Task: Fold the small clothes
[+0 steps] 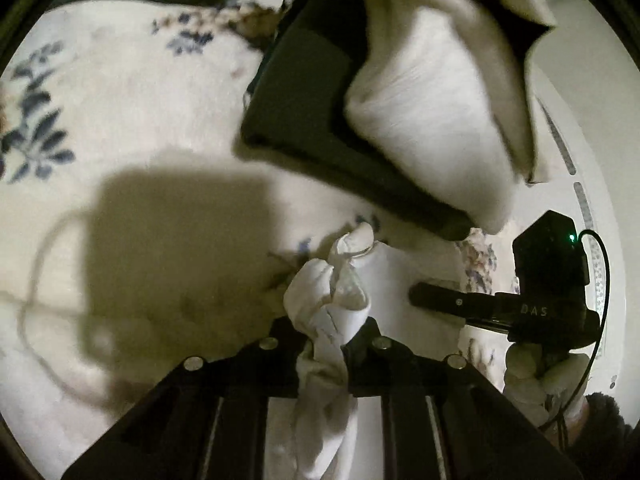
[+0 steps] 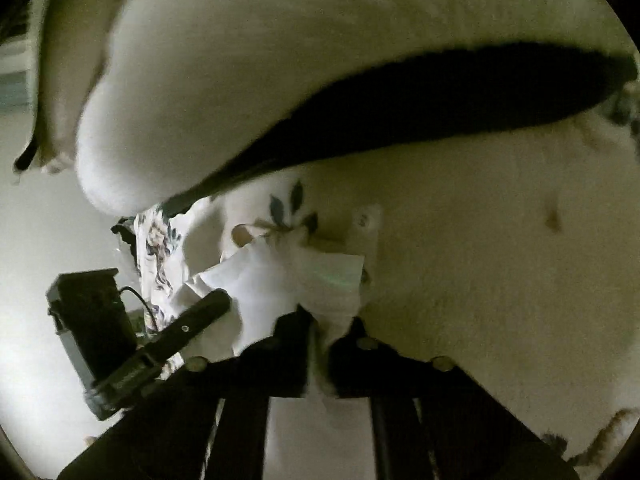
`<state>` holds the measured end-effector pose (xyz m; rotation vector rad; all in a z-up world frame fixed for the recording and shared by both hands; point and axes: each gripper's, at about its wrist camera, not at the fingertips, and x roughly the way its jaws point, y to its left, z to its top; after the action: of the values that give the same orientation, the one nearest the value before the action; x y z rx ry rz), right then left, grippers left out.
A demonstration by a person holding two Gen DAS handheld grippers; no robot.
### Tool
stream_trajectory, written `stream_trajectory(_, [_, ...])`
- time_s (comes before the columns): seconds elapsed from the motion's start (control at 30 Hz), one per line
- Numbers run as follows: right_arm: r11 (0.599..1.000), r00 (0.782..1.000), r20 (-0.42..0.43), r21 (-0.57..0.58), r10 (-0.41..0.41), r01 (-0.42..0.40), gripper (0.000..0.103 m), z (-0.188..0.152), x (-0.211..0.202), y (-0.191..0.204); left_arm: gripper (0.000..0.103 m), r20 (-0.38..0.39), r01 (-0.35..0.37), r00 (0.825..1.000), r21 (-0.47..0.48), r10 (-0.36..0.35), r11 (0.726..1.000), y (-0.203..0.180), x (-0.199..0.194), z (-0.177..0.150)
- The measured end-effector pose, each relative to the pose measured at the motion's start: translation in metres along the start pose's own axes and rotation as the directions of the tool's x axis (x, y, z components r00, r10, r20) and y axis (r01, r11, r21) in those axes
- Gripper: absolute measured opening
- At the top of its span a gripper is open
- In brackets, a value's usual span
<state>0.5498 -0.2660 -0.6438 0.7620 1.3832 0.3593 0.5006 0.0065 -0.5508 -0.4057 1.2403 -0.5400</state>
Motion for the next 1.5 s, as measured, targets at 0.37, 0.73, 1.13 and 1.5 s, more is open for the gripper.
stream_trajectory(0.37, [0.983, 0.991, 0.110, -0.178, 0.071, -0.051, 0.001, -0.073, -0.091, 0.066, 0.013, 0.149, 0.038, 0.988, 0.038, -0.044, 0.999, -0.045, -0.103, -0.057])
stream_trajectory(0.73, [0.959, 0.998, -0.046, -0.279, 0.040, -0.051, 0.019, -0.257, -0.119, 0.053, 0.052, 0.036, -0.051, 0.998, -0.129, 0.056, 0.990, -0.015, -0.175, -0.239])
stream_trajectory(1.13, [0.999, 0.997, -0.082, -0.046, 0.007, -0.011, 0.057, -0.335, -0.136, -0.013, 0.052, 0.023, -0.140, 0.989, -0.129, 0.144, 0.982, -0.012, -0.170, -0.241])
stream_trajectory(1.5, [0.985, 0.989, -0.072, 0.107, -0.131, 0.138, 0.053, -0.293, -0.042, -0.021, 0.052, -0.111, -0.216, 0.970, 0.032, 0.218, 0.976, 0.008, -0.064, -0.231])
